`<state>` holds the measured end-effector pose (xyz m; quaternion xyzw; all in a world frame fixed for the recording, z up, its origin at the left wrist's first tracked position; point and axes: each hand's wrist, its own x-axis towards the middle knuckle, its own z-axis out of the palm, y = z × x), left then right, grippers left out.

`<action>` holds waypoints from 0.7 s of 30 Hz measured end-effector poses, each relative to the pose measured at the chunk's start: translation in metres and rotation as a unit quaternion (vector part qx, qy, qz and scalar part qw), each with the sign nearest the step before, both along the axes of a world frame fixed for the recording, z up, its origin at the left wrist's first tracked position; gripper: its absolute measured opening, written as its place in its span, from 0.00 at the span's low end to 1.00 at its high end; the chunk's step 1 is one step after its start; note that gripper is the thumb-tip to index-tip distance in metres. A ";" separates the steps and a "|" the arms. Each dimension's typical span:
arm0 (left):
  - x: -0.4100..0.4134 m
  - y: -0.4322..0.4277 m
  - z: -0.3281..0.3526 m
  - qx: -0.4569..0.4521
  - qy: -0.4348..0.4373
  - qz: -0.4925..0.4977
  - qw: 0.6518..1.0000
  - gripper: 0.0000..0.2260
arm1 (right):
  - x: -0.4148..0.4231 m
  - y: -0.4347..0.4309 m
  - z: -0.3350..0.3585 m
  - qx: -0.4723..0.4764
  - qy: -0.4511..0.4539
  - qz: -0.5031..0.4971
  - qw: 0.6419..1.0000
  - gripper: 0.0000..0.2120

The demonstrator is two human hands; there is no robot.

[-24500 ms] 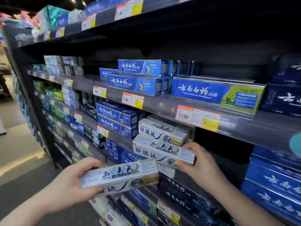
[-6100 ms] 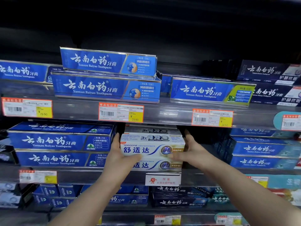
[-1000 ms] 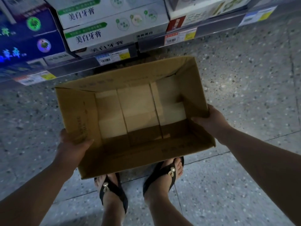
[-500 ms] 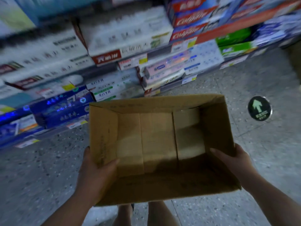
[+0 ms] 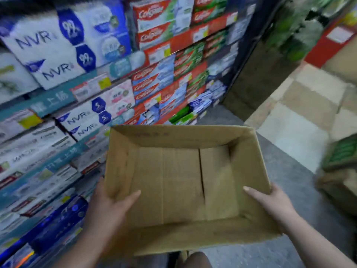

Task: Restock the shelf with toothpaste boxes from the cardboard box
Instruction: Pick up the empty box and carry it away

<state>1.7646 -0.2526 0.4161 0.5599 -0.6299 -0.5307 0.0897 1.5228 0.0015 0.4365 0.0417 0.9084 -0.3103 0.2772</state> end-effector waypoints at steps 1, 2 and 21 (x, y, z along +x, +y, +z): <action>-0.015 0.003 0.013 -0.005 0.006 -0.027 1.000 0.37 | -0.005 0.011 0.013 -0.006 0.008 -0.015 1.000 0.26; -0.029 0.007 0.024 -0.011 0.011 -0.046 0.999 0.42 | -0.012 0.021 0.024 -0.017 0.009 -0.029 0.999 0.28; -0.406 0.212 0.150 -0.144 0.018 -0.218 0.965 0.34 | -0.271 0.290 0.137 -0.022 0.043 -0.186 0.981 0.33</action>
